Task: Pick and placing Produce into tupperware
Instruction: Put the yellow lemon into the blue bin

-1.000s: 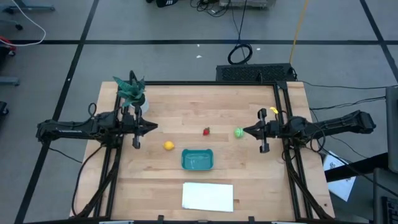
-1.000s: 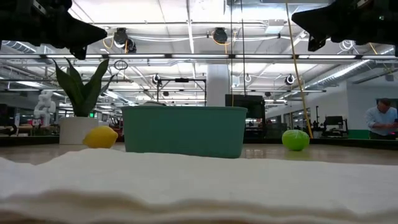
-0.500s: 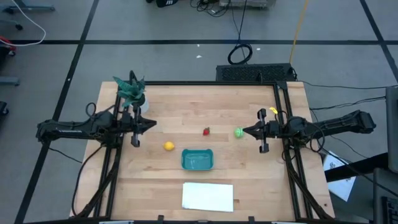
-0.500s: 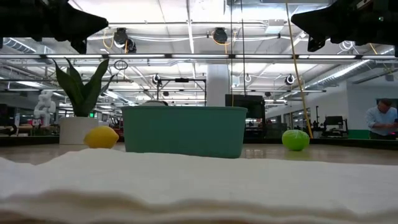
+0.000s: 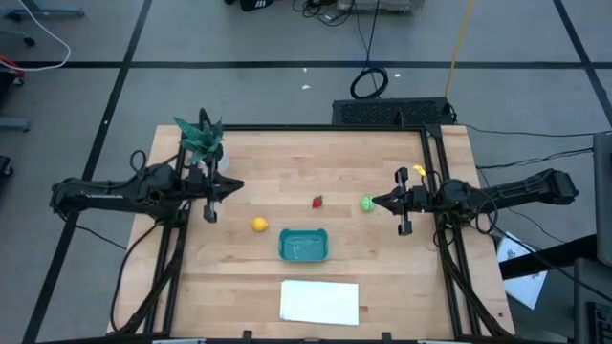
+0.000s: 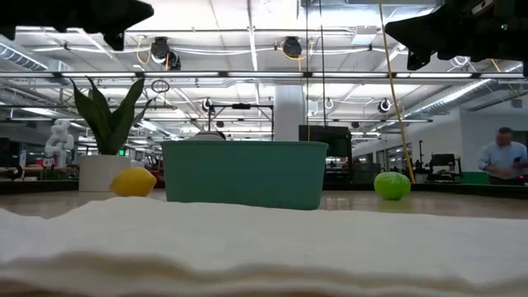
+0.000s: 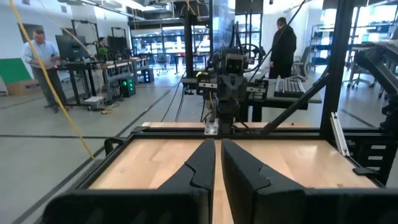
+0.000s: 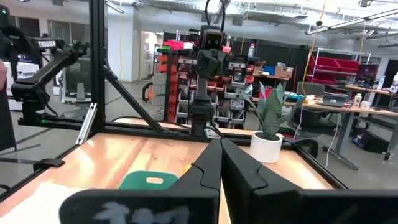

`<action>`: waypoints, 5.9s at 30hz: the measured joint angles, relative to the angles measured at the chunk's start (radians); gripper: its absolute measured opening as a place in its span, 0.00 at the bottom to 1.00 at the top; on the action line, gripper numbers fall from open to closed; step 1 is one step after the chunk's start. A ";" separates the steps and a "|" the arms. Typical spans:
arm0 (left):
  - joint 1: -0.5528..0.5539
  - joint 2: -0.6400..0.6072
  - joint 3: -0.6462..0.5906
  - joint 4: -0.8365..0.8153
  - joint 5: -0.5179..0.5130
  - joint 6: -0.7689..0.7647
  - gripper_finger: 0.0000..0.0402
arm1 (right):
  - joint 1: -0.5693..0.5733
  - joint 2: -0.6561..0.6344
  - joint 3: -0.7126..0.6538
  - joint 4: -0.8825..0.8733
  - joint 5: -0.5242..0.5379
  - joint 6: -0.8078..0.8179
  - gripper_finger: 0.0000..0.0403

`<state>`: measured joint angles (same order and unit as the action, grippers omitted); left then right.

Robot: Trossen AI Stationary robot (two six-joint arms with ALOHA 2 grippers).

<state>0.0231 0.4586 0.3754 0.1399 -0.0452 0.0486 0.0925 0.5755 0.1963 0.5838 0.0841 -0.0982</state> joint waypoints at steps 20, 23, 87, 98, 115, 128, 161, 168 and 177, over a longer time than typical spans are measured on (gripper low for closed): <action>0.000 0.241 0.252 -0.084 0.010 0.011 0.08 | 0.000 0.000 0.000 0.000 0.000 0.005 0.00; 0.000 0.262 0.295 -0.109 0.010 0.013 0.08 | 0.000 0.000 0.000 0.000 0.000 0.005 0.00; 0.162 0.786 0.943 -1.194 0.098 0.212 0.08 | 0.000 0.032 0.000 0.000 0.000 0.004 0.00; 0.152 0.845 0.944 -1.244 0.142 0.369 0.08 | 0.000 0.032 0.000 0.000 0.000 0.003 0.00; 0.147 0.980 0.942 -1.302 0.062 0.315 0.08 | -0.001 0.055 0.000 0.001 0.002 0.000 0.00; 0.124 0.969 0.942 -1.311 0.060 0.462 0.08 | -0.001 0.055 0.000 0.003 0.003 0.003 0.00; 0.089 0.969 0.942 -1.304 0.171 0.321 0.62 | -0.001 0.055 0.000 0.003 0.002 0.008 0.00; 0.075 0.969 0.942 -1.305 0.172 0.261 0.81 | -0.001 0.055 0.000 0.003 0.002 0.008 0.00; 0.063 0.969 0.934 -1.297 0.180 0.163 0.86 | -0.001 0.055 0.000 0.002 0.003 0.008 0.00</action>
<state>0.0865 1.4277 1.3094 -1.1569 0.1349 0.2115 0.0914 0.6300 0.1963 0.5861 0.0868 -0.0900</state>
